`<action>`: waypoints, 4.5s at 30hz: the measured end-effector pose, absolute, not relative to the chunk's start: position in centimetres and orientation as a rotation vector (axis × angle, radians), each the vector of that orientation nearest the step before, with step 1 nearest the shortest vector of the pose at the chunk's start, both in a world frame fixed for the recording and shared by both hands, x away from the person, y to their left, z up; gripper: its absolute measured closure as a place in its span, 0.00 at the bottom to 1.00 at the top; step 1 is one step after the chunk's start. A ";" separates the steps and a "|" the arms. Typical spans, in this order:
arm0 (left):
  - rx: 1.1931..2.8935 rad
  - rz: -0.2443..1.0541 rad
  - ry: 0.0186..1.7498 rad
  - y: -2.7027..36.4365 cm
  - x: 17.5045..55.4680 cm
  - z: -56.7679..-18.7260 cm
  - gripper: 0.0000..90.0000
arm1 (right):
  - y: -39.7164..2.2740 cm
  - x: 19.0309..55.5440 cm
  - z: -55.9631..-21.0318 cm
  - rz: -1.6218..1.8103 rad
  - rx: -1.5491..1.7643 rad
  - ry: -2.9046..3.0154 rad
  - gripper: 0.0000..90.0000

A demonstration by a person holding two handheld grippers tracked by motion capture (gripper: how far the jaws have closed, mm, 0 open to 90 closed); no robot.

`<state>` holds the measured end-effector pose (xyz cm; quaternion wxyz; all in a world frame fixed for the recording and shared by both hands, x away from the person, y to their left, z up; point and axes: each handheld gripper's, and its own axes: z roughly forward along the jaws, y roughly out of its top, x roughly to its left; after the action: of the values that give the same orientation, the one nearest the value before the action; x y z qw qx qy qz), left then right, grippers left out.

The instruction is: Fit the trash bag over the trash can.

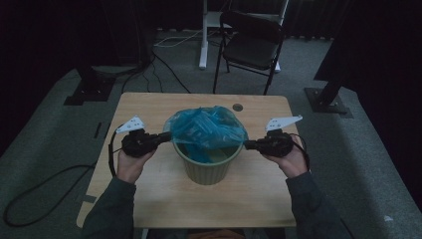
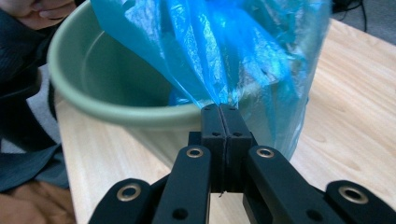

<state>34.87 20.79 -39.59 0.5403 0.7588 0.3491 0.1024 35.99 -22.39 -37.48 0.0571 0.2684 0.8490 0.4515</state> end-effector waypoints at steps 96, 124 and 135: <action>1.734 0.220 0.879 21.0 37.9 -38.4 0.66 | -22.3 37.0 -35.8 1.352 0.853 2.413 0.66; 1.768 0.225 0.920 18.7 40.0 -38.6 0.79 | -23.4 39.5 -38.0 1.325 1.021 2.484 1.00; 1.753 0.240 0.915 19.1 39.9 -38.3 0.76 | -23.4 38.9 -38.9 1.237 1.018 2.516 1.00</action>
<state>39.90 19.12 -38.32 0.5436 0.7387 0.3854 0.1011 38.88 -23.37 -38.93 0.0793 0.3402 0.8408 0.4135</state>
